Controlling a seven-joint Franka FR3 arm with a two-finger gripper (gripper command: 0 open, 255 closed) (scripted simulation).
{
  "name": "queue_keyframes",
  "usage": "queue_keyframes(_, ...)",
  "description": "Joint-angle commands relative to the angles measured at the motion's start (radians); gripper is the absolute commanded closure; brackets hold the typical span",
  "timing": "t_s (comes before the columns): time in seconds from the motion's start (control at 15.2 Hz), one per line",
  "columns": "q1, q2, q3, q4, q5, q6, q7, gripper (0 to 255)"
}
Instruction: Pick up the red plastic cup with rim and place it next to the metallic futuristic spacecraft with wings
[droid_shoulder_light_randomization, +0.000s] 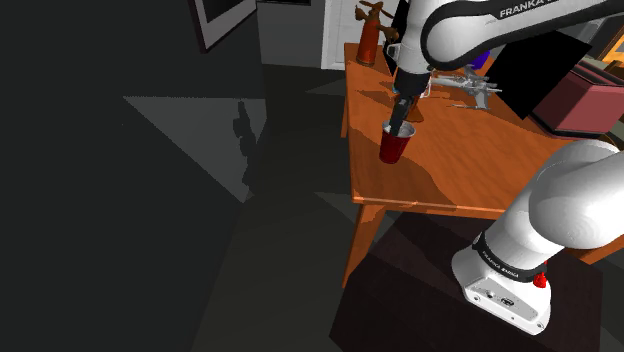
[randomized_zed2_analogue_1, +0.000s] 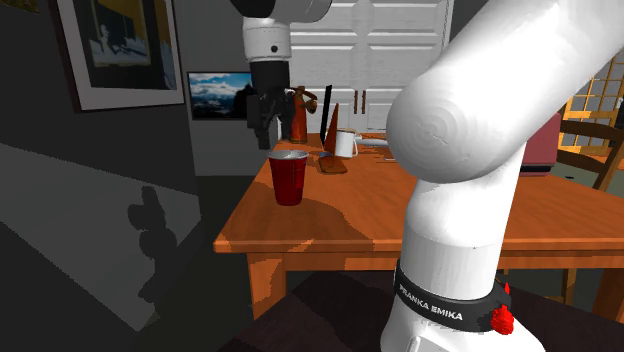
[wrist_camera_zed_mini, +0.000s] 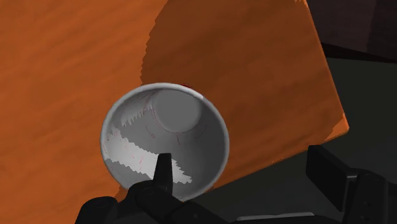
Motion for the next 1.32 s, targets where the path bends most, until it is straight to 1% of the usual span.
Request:
queue_keyframes(0.0,-0.006,0.066,-0.019,-0.015,-0.012,0.086,-0.021,0)
queue_keyframes(0.53,-0.012,0.135,-0.029,-0.071,-0.024,0.212,-0.018,0)
queue_keyframes(1.06,-0.012,0.135,-0.028,-0.071,-0.024,0.211,-0.018,0)
queue_keyframes(1.12,-0.012,0.135,-0.028,-0.071,-0.024,0.211,-0.018,255)
queue_keyframes(1.25,-0.012,0.135,-0.028,-0.071,-0.024,0.211,-0.018,255)
